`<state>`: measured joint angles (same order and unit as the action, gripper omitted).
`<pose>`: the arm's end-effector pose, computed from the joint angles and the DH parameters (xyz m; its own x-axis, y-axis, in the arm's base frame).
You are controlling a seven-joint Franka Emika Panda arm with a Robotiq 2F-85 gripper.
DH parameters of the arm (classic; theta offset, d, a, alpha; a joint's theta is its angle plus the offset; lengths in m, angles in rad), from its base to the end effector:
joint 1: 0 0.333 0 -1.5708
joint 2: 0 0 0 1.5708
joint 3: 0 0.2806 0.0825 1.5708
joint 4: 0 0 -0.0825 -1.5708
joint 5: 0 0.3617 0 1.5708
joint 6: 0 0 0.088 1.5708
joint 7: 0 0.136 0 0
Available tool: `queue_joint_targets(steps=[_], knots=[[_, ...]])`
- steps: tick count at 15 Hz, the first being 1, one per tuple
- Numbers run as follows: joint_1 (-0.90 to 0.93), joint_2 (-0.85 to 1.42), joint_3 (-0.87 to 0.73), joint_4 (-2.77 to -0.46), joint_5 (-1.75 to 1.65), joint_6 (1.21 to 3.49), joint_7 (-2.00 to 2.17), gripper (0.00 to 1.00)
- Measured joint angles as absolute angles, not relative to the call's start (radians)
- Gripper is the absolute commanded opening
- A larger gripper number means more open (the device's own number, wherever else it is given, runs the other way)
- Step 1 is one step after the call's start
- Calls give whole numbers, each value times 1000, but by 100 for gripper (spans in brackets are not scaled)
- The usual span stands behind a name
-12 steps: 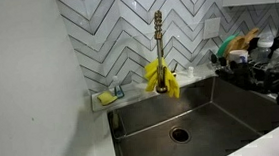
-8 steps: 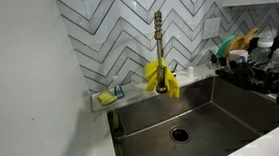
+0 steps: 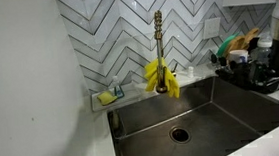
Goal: Turn the tap on using the tap faucet
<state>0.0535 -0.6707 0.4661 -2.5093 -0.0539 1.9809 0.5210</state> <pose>0.3289 0.1800 0.4427 0.9725 -0.0292 0.2309 -0.0873 -0.9654 0.2456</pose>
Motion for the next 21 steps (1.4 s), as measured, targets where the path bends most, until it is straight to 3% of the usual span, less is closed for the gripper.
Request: queue_joint_targets(steps=[9,16,21], knots=[[71,-213,489,-2169,-365,2388,388,100],[102,-191,454,-2150,-368,2396,386,100],[166,-115,372,-2192,-202,2711,298,100]])
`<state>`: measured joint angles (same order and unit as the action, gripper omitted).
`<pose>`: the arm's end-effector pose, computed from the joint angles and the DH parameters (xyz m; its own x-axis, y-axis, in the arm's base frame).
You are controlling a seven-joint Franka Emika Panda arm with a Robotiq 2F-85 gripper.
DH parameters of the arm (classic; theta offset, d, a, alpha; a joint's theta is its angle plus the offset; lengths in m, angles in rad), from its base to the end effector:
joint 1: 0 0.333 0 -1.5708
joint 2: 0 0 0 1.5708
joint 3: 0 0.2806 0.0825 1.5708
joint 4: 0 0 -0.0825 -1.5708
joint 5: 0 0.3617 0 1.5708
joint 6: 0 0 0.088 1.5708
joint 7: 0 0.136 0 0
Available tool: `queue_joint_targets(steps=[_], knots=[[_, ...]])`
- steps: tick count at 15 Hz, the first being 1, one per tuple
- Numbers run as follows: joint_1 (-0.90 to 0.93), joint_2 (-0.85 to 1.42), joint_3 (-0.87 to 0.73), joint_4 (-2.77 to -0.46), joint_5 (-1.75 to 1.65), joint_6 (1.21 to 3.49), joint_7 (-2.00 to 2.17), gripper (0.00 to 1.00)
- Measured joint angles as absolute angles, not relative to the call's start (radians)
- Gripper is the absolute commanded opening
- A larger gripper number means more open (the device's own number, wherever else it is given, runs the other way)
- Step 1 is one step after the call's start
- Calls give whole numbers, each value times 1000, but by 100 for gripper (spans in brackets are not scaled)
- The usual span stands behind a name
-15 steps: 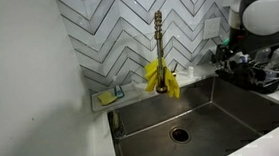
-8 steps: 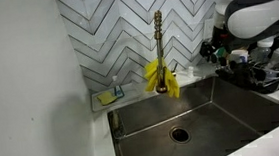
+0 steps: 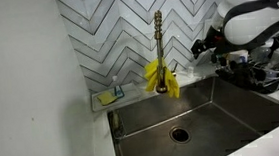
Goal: Turn the tap on using the tap faucet
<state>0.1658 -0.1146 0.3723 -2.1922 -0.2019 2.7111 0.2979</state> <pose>0.4751 0.2935 0.4552 0.7288 0.3299 0.6000 0.3839 -0.9225 0.0409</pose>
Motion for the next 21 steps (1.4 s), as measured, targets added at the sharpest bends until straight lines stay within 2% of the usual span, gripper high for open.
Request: queue_joint_targets(steps=[4,8,11,21], knots=[[234,5,349,-2185,97,2896,60,100],[245,95,397,-2100,390,2862,-194,100],[218,98,395,-2062,424,2789,-253,100],[214,98,397,-2057,425,2783,-257,100]])
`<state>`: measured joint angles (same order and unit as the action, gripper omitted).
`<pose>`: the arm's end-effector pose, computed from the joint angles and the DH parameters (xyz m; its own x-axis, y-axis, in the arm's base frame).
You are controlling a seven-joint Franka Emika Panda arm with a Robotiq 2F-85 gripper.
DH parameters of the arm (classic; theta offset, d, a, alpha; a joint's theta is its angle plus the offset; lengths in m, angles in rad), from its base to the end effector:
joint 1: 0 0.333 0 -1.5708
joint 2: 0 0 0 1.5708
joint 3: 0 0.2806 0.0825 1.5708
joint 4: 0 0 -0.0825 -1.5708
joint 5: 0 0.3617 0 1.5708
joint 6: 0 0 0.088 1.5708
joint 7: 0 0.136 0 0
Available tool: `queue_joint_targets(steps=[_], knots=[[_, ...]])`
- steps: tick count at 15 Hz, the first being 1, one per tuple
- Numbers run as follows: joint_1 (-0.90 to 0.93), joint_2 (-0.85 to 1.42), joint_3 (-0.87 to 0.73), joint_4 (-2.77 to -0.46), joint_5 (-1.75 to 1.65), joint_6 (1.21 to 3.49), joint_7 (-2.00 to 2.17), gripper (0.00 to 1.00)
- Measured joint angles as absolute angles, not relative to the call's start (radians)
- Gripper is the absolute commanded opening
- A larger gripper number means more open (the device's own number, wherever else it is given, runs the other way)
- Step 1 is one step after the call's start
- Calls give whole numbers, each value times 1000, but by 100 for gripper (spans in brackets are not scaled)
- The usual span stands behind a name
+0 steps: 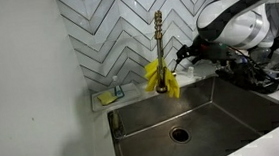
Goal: Turn the tap on using the tap faucet
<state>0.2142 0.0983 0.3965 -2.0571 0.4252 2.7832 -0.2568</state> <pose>0.5067 0.3321 0.4164 0.7435 0.3178 0.5884 0.5350 -0.8105 -0.2384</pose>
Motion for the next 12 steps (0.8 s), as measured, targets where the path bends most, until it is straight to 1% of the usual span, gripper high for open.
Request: queue_joint_targets(steps=[5,7,12], knots=[[214,99,390,-2052,390,2767,-257,100],[214,101,365,-2035,345,2682,-257,100],[208,130,294,-1908,241,2367,-272,100]])
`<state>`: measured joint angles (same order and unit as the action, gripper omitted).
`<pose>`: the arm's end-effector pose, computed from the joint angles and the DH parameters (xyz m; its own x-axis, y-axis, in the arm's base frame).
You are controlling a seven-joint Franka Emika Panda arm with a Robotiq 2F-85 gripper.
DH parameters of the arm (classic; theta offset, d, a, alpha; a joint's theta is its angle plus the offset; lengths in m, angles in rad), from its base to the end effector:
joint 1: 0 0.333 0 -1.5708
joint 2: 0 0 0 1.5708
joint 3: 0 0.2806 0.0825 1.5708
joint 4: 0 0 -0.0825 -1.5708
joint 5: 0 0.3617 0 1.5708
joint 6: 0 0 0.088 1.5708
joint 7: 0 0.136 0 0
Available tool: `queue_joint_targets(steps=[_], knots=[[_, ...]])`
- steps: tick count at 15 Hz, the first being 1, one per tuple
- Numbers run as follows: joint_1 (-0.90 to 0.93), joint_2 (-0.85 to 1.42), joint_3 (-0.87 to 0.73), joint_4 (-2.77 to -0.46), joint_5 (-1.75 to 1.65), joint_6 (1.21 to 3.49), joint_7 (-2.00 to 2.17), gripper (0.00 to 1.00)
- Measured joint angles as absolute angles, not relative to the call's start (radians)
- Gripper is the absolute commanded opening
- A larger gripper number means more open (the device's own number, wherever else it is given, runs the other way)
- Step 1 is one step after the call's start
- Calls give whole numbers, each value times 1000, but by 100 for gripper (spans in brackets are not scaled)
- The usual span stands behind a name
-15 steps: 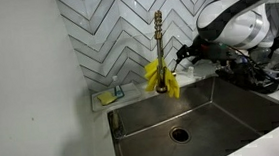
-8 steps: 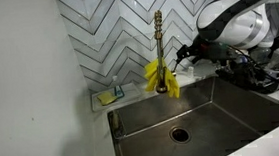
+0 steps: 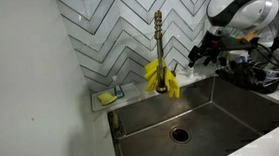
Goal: Turn the tap on using the tap faucet
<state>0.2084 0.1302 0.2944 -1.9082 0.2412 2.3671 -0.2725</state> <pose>0.5290 0.2945 0.4152 0.7755 0.5192 0.3591 0.5991 -0.7846 -0.1595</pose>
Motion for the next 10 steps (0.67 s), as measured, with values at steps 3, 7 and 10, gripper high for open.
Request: queue_joint_targets(steps=[3,7,10], knots=[[210,169,284,-1821,194,2281,-298,100],[223,254,290,-1734,178,2274,-333,100],[228,315,302,-1690,178,2292,-350,100]])
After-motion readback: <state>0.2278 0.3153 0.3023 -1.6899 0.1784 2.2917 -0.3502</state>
